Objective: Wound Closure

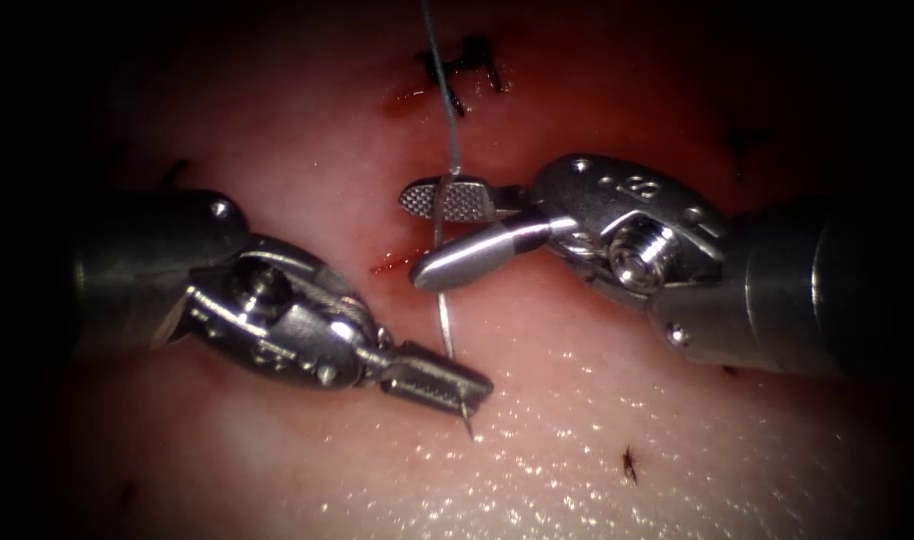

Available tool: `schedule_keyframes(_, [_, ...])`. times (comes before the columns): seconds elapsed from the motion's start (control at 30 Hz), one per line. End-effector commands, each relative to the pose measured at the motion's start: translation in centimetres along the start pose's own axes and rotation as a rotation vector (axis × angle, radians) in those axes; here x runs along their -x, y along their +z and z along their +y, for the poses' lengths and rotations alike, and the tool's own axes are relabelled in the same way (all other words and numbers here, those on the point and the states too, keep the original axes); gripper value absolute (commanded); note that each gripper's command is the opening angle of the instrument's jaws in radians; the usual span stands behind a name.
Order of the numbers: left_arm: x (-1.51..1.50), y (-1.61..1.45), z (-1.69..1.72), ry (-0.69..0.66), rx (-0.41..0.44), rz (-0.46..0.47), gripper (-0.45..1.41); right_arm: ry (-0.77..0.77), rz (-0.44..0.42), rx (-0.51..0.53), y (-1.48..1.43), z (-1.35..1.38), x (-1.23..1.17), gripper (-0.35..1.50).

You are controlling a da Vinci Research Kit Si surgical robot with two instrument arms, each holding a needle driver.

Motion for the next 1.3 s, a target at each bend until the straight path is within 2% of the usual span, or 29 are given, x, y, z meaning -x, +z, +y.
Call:
schedule_keyframes(0.03, [0.02, 0.07, -0.01, -0.001, 0.002, 0.004, -0.45, 0.000, 0.004, 0.002, 0.07, 0.03, 0.08, 0.74])
schedule_keyframes(0.5, [0.01, 0.13, -0.01, 0.011, 0.001, 0.006, -0.45, 0.006, 0.040, 0.004, 0.08, 0.02, 0.03, 0.59])
schedule_keyframes(0.53, [0.02, 0.13, -0.01, 0.012, 0.001, 0.007, -0.45, 0.006, 0.040, 0.003, 0.08, 0.01, 0.03, 0.46])
schedule_keyframes(0.57, [0.02, 0.13, -0.01, 0.012, 0.001, 0.007, -0.45, 0.006, 0.040, 0.003, 0.08, 0.01, 0.04, 0.24])
schedule_keyframes(0.6, [0.02, 0.13, -0.01, 0.012, 0.001, 0.007, -0.45, 0.006, 0.040, 0.003, 0.08, 0.01, 0.04, 0.24])
schedule_keyframes(0.63, [0.02, 0.13, -0.01, 0.012, 0.001, 0.007, -0.45, 0.005, 0.040, 0.003, 0.08, 0.01, 0.04, -0.18])
schedule_keyframes(0.67, [0.02, 0.13, -0.01, 0.012, 0.001, 0.007, -0.45, 0.005, 0.043, 0.002, 0.08, 0.00, 0.05, -0.35])
schedule_keyframes(0.83, [0.01, 0.13, -0.01, 0.013, 0.001, 0.009, -0.45, 0.033, 0.020, 0.062, 0.07, 0.02, 0.07, -0.35])
schedule_keyframes(0.87, [0.01, 0.12, 0.00, 0.013, 0.001, 0.009, -0.23, 0.039, 0.017, 0.065, 0.07, 0.02, 0.07, -0.35])
schedule_keyframes(0.9, [0.01, 0.11, 0.00, 0.019, -0.002, 0.013, 0.22, 0.039, 0.017, 0.065, 0.06, 0.02, 0.07, -0.35])
schedule_keyframes(1.0, [0.01, 0.09, 0.01, -0.032, -0.058, 0.001, 0.81, 0.040, 0.016, 0.068, 0.04, 0.05, 0.05, -0.35])
schedule_keyframes(1.1, [0.00, 0.06, 0.03, -0.119, -0.126, -0.008, 1.13, 0.002, 0.018, 0.078, 0.01, 0.09, 0.00, -0.35])
schedule_keyframes(1.13, [0.00, 0.05, 0.04, -0.149, -0.143, -0.011, 1.18, -0.032, 0.019, 0.079, 0.00, 0.12, -0.02, -0.35])
schedule_keyframes(1.3, [-0.03, 0.00, 0.13, -0.244, -0.231, -0.068, 1.26, -0.242, 0.031, 0.078, -0.02, 0.28, -0.17, -0.35])
